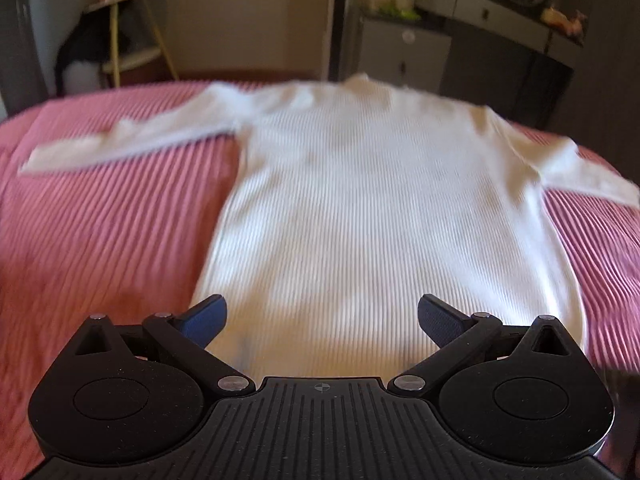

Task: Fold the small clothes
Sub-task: 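Grasp the sweater sleeve cuff with the right tool and lift it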

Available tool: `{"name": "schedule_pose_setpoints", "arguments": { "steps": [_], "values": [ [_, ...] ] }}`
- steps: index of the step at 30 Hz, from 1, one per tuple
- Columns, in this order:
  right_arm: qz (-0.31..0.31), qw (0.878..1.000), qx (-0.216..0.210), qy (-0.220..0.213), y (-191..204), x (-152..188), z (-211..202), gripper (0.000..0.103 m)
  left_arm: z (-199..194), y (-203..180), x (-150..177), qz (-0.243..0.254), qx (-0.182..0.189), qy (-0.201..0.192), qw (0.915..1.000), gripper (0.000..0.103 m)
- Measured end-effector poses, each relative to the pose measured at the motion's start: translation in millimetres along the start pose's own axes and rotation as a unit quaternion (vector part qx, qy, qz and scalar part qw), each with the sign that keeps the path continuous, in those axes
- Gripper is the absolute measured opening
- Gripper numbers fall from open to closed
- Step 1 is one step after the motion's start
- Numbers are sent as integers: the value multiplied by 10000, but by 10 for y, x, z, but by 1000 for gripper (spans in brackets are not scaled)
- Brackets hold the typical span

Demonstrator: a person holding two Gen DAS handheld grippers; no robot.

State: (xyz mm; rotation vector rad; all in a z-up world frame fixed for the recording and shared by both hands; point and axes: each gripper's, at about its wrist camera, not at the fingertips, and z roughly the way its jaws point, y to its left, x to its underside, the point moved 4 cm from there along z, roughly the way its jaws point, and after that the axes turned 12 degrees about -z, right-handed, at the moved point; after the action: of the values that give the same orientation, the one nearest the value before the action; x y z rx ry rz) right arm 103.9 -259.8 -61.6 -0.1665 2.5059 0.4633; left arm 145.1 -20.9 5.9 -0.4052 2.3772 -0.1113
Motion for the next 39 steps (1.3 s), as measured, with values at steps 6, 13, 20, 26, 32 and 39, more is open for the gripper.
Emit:
{"name": "schedule_pose_setpoints", "arguments": {
  "steps": [6, 13, 20, 26, 32, 39],
  "values": [
    [-1047, 9943, -196, 20, 58, -71, -122, 95, 657, -191, -15, -124, -230, -298, 9992, 103],
    [936, 9727, 941, -1904, -1617, -1105, -535, 71, 847, -244, -28, 102, -156, -740, 9971, 103],
    [3938, 8689, 1256, -2723, -3302, -1492, -257, 21, 1016, -213, -56, -58, -77, -902, 9959, 103],
    [4632, 8278, 1086, -2974, -3715, -1489, -37, 21, 1034, -236, -13, -29, -179, -1064, 9942, 103],
    [4030, 8446, 1602, -3139, -3495, -1524, -231, 7, 1031, -223, 4, -57, -161, -1104, 9937, 103],
    [1544, 9054, 2051, -3382, -2326, -2137, -764, 6, 1024, -155, -15, -303, 48, -1034, 9942, 103]
  ]
}}
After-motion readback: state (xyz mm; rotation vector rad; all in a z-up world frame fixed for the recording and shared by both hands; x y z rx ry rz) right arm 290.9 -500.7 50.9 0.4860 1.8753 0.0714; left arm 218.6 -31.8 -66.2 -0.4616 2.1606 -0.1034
